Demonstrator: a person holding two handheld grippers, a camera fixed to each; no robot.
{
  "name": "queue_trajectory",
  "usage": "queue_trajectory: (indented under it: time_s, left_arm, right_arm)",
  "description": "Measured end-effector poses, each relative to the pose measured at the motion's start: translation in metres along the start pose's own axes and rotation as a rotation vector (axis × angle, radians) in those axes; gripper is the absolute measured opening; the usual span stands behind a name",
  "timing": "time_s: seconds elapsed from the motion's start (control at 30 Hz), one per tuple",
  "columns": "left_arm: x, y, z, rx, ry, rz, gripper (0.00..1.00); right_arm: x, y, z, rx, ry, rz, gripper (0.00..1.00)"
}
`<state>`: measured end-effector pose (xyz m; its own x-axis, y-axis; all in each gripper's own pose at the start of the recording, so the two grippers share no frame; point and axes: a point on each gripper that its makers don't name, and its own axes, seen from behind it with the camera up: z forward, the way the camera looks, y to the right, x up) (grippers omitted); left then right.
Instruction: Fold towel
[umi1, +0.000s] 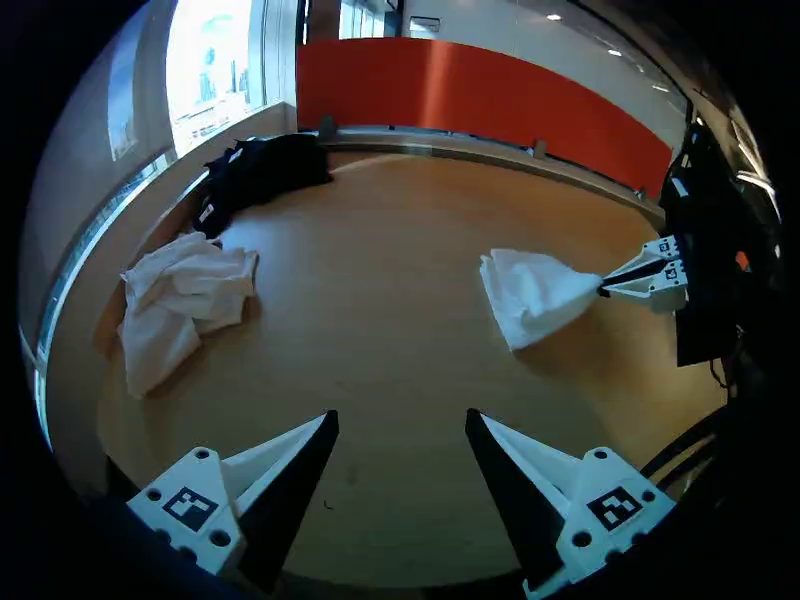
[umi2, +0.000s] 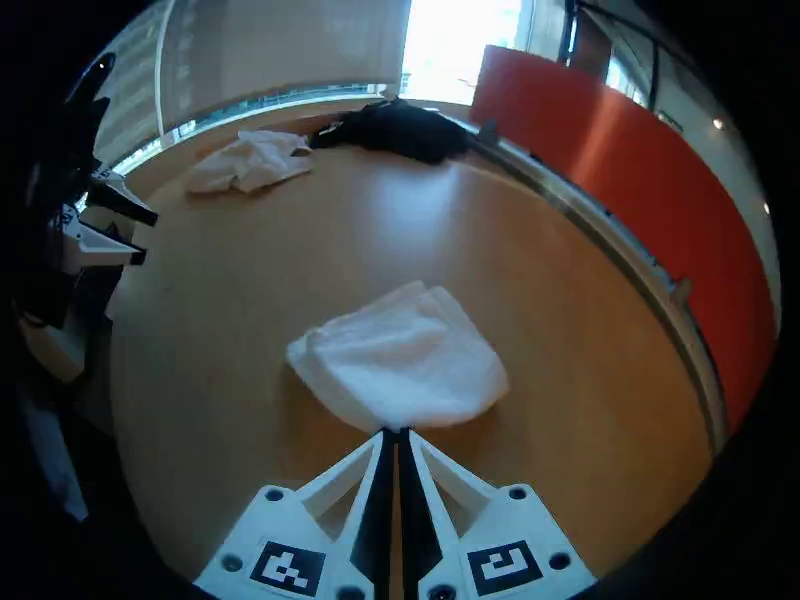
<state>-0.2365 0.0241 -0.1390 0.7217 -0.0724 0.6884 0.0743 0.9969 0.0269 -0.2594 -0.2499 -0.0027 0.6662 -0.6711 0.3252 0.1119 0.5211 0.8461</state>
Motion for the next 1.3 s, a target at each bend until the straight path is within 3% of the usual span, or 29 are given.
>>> queue_trajectory:
  time_s: [0.3,0.5,1.3]
  left_arm:
    - [0.021,0.010,-0.001,-0.021,0.035,0.025,0.94]
    - [0.033,0.018,-0.002,-0.033,0.057,0.042,0.94]
    - [0.053,0.051,0.005,-0.079,0.076,0.102,0.94]
  right_arm:
    - [0.056,0.023,-0.031,-0.046,0.095,-0.031,0.03]
    - [0.075,0.036,-0.050,-0.073,0.138,-0.023,0.03]
    - [0.035,0.102,-0.114,-0.184,0.119,0.033,0.03]
